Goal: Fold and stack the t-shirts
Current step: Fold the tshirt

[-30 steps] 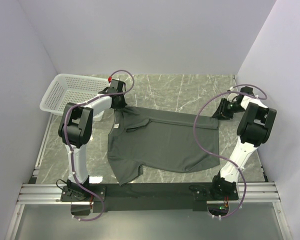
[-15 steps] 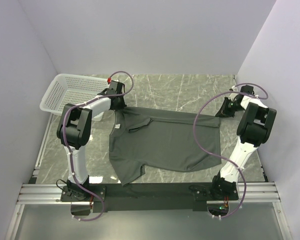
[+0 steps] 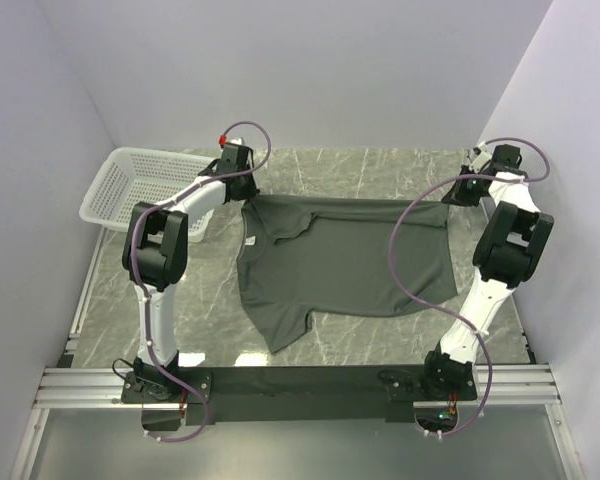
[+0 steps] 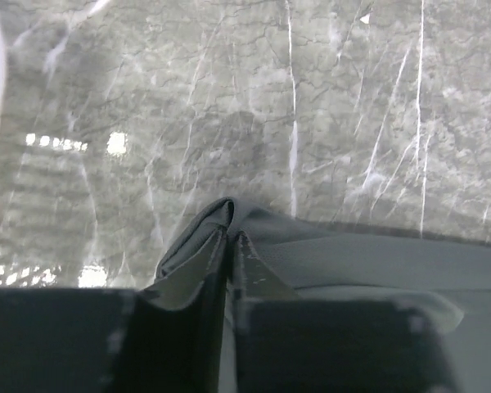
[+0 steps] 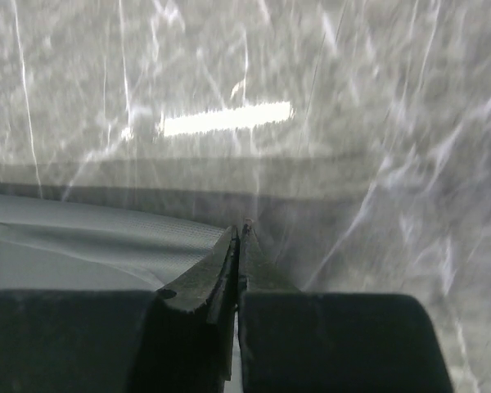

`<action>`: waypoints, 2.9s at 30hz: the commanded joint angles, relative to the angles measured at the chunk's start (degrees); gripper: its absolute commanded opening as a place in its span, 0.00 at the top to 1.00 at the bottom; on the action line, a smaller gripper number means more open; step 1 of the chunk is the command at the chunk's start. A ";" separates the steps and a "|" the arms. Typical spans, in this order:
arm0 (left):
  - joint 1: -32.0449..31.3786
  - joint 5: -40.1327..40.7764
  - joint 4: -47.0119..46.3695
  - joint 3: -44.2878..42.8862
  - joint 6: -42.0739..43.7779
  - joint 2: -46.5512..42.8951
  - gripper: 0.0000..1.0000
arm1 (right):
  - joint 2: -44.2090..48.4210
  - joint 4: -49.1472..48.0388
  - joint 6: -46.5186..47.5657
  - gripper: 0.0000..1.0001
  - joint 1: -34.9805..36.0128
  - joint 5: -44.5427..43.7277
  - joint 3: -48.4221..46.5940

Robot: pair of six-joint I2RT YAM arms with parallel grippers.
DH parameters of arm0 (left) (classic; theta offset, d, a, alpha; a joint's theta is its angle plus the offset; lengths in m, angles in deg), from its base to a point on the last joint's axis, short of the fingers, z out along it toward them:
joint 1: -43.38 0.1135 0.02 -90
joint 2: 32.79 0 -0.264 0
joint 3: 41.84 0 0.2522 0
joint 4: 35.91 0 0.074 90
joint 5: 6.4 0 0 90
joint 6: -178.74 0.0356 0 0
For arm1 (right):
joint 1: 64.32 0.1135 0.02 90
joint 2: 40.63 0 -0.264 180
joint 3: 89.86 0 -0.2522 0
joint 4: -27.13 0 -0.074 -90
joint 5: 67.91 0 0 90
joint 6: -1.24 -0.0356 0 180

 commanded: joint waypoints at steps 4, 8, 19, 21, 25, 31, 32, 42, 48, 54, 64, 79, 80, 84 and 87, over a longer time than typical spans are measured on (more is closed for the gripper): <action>0.95 -1.95 0.82 -4.65 -0.63 2.42 0.72 | -3.93 0.92 -0.67 0.87 -0.57 -2.23 -8.10; 1.56 -3.27 0.56 -5.70 -0.11 1.64 0.57 | -3.76 1.02 -0.58 0.58 -0.57 -3.46 -9.17; 1.74 -13.55 -9.10 6.40 6.13 -14.94 0.51 | 8.00 -2.59 4.86 0.22 -0.66 -3.90 1.81; 1.65 -15.49 -13.41 13.78 6.66 -21.78 0.50 | 10.12 -1.54 8.62 0.21 -0.66 -2.07 5.75; 1.48 -15.14 -17.63 26.09 5.61 -34.61 0.47 | 18.45 1.09 18.91 0.20 -0.66 4.85 14.72; 1.65 -14.35 -16.60 44.72 -0.96 -53.35 0.09 | 31.63 16.53 51.23 0.21 -0.57 19.03 30.28; 1.83 -14.18 -15.97 47.70 -2.29 -55.12 0.05 | 33.49 18.75 60.15 0.21 -0.48 20.69 31.95; 1.04 -27.62 -7.70 64.77 -22.07 -63.67 0.25 | 49.06 34.50 86.17 0.21 0.04 14.56 45.58; -4.14 -25.69 -9.46 67.69 -24.01 -62.80 0.27 | 52.66 29.50 82.23 0.23 3.91 11.48 51.47; -9.68 -21.65 -9.03 65.40 -23.66 -57.70 0.31 | 55.21 23.35 77.30 0.25 8.13 8.67 54.99; -14.16 -18.22 -6.13 66.28 -25.86 -57.34 0.35 | 57.76 22.11 82.13 0.28 8.04 2.52 58.51; -28.30 -20.68 -7.35 70.76 -40.61 -59.89 0.39 | 56.45 22.11 81.95 0.33 6.90 3.66 58.25; -28.84 -20.42 -7.70 70.76 -41.41 -59.28 0.39 | 56.27 22.11 81.69 0.33 6.90 3.92 58.07; -31.56 -21.03 -9.81 70.32 -44.31 -53.93 0.43 | 56.09 21.76 81.16 0.34 6.90 4.36 58.16; -33.94 -20.86 -11.05 69.18 -45.55 -51.11 0.45 | 56.18 21.23 81.07 0.34 6.81 3.75 58.77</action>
